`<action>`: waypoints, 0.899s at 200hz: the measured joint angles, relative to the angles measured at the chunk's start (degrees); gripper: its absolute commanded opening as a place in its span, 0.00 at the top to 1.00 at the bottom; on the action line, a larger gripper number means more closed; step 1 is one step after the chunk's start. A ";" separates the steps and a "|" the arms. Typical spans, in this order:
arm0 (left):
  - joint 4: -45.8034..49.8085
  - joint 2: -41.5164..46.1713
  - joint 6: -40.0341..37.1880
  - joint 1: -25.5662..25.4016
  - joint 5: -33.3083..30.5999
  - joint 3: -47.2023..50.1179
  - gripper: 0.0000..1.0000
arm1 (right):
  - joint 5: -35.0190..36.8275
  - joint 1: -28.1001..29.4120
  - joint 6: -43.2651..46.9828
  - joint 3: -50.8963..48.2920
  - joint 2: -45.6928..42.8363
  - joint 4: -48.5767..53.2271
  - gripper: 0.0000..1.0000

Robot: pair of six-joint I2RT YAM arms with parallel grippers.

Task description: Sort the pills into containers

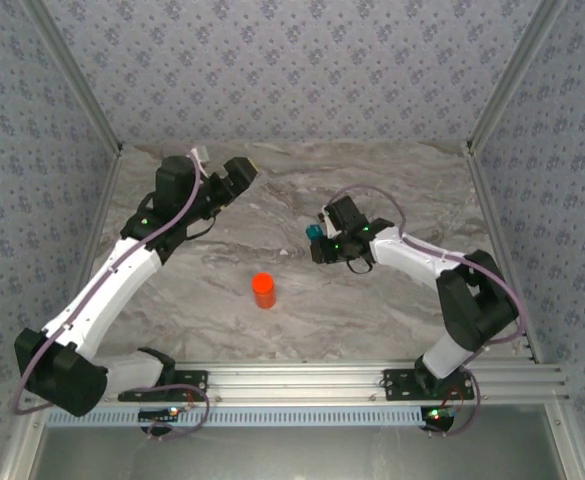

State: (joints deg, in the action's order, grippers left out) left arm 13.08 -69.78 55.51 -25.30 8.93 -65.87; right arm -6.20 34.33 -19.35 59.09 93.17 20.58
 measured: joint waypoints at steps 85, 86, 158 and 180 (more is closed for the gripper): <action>1.09 0.15 -0.20 0.55 -0.20 1.95 0.02 | 7.34 3.80 4.26 0.11 7.96 1.57 0.56; 1.09 0.13 -0.20 0.55 -0.22 1.95 0.02 | 7.34 3.82 4.26 0.11 7.98 1.57 0.56; 0.85 0.13 -0.15 0.55 -0.20 1.97 0.02 | 9.70 5.46 5.42 0.31 8.50 1.77 0.34; 0.68 0.13 0.00 0.55 -0.17 1.97 0.02 | 10.62 5.46 5.44 0.31 8.50 2.36 0.33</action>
State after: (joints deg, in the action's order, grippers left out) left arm 13.76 -69.65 55.51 -24.75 8.75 -63.90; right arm 4.43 39.79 -13.91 59.40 101.67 22.94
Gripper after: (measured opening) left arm 0.980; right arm 0.663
